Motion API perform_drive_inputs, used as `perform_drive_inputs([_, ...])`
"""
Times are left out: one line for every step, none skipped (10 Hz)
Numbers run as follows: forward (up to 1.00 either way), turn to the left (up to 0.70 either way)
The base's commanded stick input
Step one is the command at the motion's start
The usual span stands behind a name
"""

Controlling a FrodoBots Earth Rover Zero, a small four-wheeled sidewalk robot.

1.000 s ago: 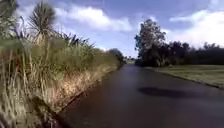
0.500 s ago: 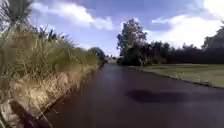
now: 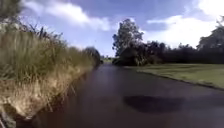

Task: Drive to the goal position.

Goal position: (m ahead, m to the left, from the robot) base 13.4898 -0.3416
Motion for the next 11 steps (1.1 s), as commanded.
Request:
perform_drive_inputs([0.09,0.0])
perform_drive_inputs([0.09,0.0])
perform_drive_inputs([0.08,0.0])
perform_drive_inputs([0.08,0.0])
perform_drive_inputs([0.08,0.0])
perform_drive_inputs([0.09,0.0])
perform_drive_inputs([0.07,0.01])
perform_drive_inputs([0.08,0.02])
perform_drive_inputs([0.07,0.02])
perform_drive_inputs([0.08,0.02])
perform_drive_inputs([0.08,0.01])
